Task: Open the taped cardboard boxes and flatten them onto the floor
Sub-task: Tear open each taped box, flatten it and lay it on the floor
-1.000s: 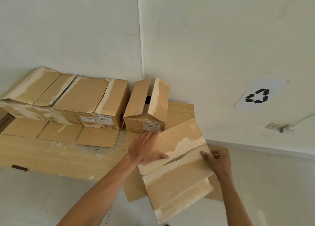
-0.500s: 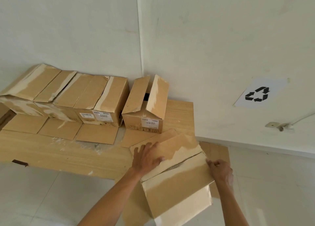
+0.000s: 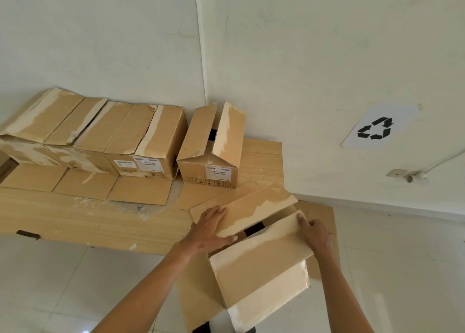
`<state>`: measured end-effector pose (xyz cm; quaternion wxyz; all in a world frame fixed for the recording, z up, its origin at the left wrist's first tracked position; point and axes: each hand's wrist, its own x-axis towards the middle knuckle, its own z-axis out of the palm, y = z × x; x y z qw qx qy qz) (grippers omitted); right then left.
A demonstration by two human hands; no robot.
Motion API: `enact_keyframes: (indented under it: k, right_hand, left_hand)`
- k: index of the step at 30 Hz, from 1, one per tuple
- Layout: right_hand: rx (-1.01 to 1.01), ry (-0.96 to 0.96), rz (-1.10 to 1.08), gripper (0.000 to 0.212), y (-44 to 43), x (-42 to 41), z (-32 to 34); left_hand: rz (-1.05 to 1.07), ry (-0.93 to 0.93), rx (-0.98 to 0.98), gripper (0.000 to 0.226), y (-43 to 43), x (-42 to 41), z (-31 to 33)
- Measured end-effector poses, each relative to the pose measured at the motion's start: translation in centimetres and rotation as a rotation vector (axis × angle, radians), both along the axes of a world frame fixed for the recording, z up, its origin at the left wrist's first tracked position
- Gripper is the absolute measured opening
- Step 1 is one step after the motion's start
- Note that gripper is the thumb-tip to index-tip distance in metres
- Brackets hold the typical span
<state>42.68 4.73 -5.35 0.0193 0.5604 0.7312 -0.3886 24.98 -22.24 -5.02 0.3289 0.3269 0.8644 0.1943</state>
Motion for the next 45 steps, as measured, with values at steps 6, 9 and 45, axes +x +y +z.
enact_keyframes:
  k: [6,9,45]
  right_hand:
    - [-0.127,0.126,-0.081,0.083,-0.4,-1.2,1.2]
    - [-0.174,0.122,-0.123,0.086,-1.2,-1.5,1.3]
    - [-0.156,-0.623,0.865,0.114,-1.7,-0.7,7.5]
  left_hand:
    - [0.301,0.096,0.283,0.06,-0.2,-6.7,5.2]
    - [0.459,0.596,0.194,0.045,0.2,-7.8,3.7]
    - [0.333,-0.13,-0.246,0.14,4.7,-0.8,1.0]
